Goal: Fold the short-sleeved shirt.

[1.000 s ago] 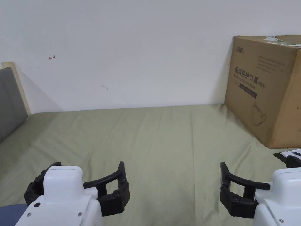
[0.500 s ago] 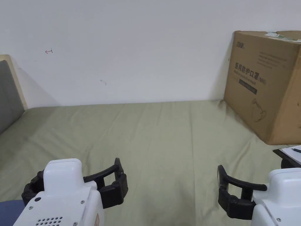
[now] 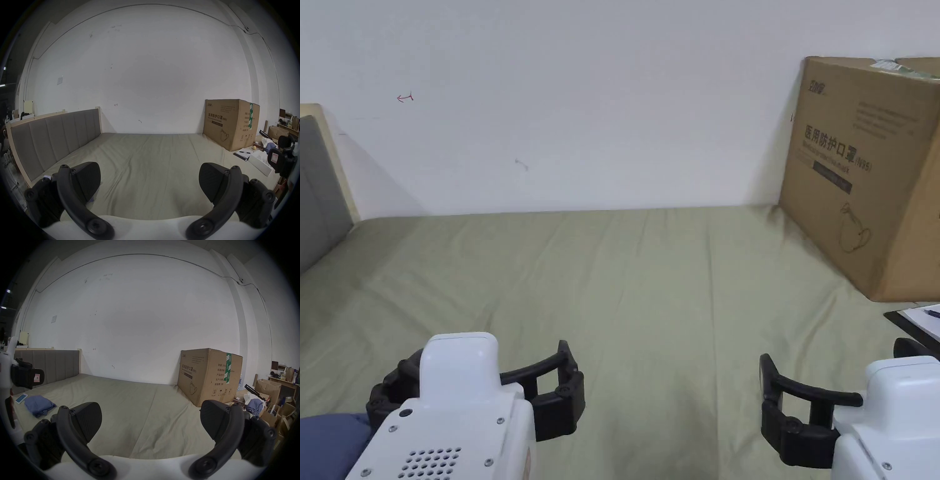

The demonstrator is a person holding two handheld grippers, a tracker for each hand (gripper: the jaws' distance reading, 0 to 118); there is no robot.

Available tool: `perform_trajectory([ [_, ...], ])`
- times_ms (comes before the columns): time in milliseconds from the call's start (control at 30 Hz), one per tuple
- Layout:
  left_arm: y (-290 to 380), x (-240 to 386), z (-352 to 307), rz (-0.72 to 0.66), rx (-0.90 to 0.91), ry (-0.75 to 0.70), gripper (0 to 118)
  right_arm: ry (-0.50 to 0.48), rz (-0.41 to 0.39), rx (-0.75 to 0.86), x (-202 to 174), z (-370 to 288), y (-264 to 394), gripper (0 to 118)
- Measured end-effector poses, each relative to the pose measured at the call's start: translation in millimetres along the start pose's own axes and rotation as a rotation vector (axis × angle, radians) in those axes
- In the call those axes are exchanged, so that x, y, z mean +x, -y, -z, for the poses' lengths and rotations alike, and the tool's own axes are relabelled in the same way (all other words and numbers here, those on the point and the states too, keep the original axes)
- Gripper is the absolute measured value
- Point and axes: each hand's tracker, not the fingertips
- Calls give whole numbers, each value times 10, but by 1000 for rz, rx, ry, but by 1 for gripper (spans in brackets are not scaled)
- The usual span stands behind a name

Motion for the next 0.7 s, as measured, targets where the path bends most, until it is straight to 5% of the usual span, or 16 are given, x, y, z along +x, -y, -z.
perform_trajectory([
  [700, 36, 43, 44, 5, -11, -69, 118, -10, -22, -12, -26, 25, 23, 118],
])
